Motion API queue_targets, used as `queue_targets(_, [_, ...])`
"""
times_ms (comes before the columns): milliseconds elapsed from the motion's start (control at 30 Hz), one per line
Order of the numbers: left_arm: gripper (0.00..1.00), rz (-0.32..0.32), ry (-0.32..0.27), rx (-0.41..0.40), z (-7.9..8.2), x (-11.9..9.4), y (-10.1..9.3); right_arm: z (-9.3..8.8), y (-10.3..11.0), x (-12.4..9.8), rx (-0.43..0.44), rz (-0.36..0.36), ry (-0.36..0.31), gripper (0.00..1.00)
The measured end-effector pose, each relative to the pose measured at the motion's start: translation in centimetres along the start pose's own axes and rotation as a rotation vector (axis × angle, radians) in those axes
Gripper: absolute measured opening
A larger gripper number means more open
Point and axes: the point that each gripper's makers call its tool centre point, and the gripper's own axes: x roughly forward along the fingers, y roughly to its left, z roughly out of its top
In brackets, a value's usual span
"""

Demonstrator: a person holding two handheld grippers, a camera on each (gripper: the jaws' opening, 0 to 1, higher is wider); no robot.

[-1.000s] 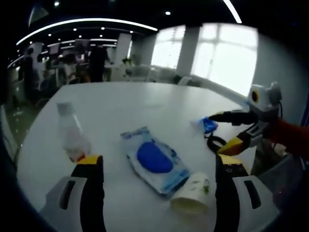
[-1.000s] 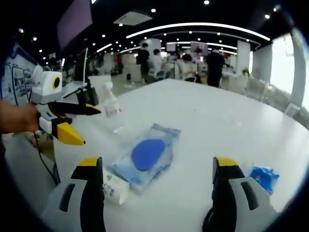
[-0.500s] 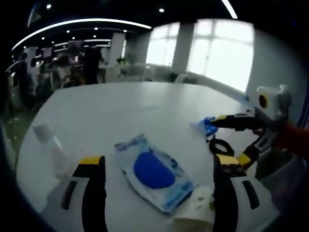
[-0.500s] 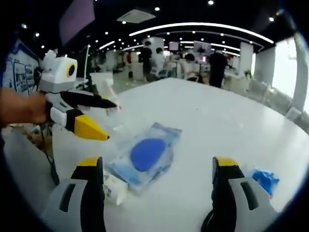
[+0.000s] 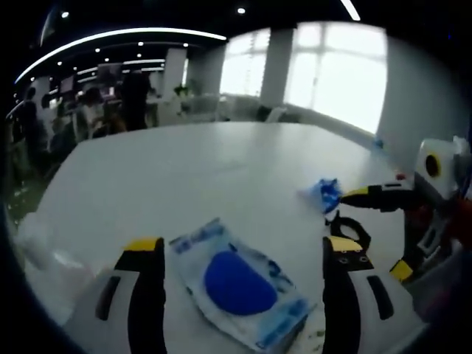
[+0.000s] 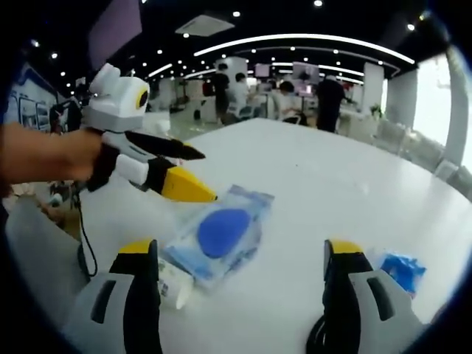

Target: Arrange the tabletop items into an orderly group along one side of the table until the central work area is clear of visible clutter.

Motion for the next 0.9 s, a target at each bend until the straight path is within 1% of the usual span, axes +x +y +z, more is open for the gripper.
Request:
queue_targets(133, [0.84,-0.013,0.012,0.015,0.0,0.8,-0.4,0.0,-0.2,-0.3,0.002,-0.006,-0.007,0.91])
queue_targets(300, [0.83,-0.026,0.019,0.016,-0.2,1.4,-0.7,-0.1,0.0,-0.1,-0.005,-0.003,0.001,0.91])
queue_targets(433, [0.83,-0.032,0.01,0.011,-0.1,1.3,-0.6,0.2,1.0,0.1,-0.022,0.015,-0.005,0.92])
queue_targets(633, [0.84,-0.027,0.008,0.002,-0.2,1.0,-0.1,0.0,1.9,0.7,-0.03,0.035,0.01,0.92])
queue_targets(800, [0.84,-0.032,0.003,0.009,-0.2,0.3,-0.3,0.3,2.9,0.3,-0.042,0.052,0.003,0.92])
queue_targets(900, [0.84,-0.034,0.003,0.01,-0.4,-0.1,-0.4,0.1,3.5,0.1,-0.055,0.063,0.011,0.92])
